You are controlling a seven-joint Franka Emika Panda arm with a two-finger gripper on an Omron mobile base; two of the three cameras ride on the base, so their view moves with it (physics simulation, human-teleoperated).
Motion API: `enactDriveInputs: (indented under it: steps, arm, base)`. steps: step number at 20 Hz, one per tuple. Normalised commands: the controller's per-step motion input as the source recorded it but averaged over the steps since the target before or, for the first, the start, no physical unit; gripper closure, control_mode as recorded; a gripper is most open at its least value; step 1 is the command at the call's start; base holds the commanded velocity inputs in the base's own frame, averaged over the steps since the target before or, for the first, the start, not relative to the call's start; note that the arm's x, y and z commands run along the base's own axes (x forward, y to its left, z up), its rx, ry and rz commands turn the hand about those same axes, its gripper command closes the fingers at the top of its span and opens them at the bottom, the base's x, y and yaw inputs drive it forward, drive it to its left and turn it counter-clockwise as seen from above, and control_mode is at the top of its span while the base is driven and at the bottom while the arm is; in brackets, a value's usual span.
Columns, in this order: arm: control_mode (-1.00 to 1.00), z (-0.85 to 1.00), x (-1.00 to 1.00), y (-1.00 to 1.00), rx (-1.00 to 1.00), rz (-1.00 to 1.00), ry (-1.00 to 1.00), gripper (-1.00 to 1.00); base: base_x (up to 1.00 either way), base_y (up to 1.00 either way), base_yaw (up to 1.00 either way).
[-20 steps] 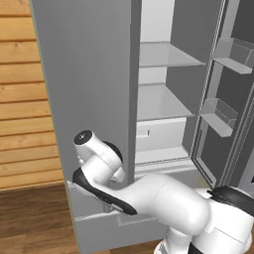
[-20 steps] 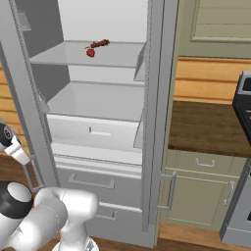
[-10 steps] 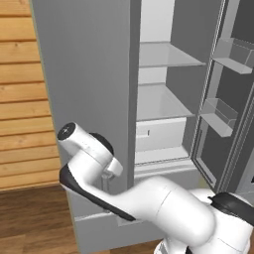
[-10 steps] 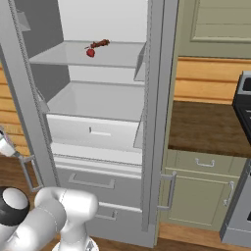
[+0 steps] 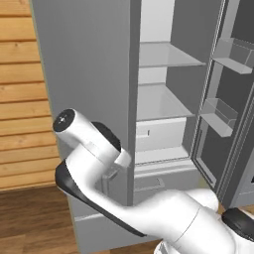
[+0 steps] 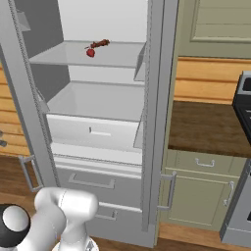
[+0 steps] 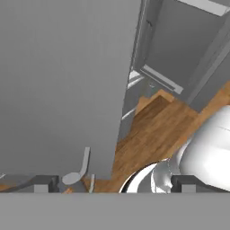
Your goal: Take the strawberry from the fridge and place it on top of the pancake, located on the dining counter.
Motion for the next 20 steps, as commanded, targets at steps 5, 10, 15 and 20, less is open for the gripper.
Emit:
enactDriveInputs:
  steps: [5, 10, 15, 20]
  arm:
    - [-1.00, 0.66, -0.58, -0.65, 0.09, 0.07, -0.23, -1.00]
    - [-1.00, 0.20, -0.31, -0.65, 0.21, 0.11, -0.03, -1.00]
    - [-1.00, 0.01, -0.10, -0.57, 0.36, 0.07, 0.02, -1.00]
    - [-1.00, 0.00, 0.14, -0.84, 0.44, 0.02, 0.16, -1.00]
  base:
    - [0.00, 0.00, 0.00]
    - [0.00, 0.00, 0.00]
    - [0.00, 0.00, 0.00]
    - [0.00, 0.00, 0.00]
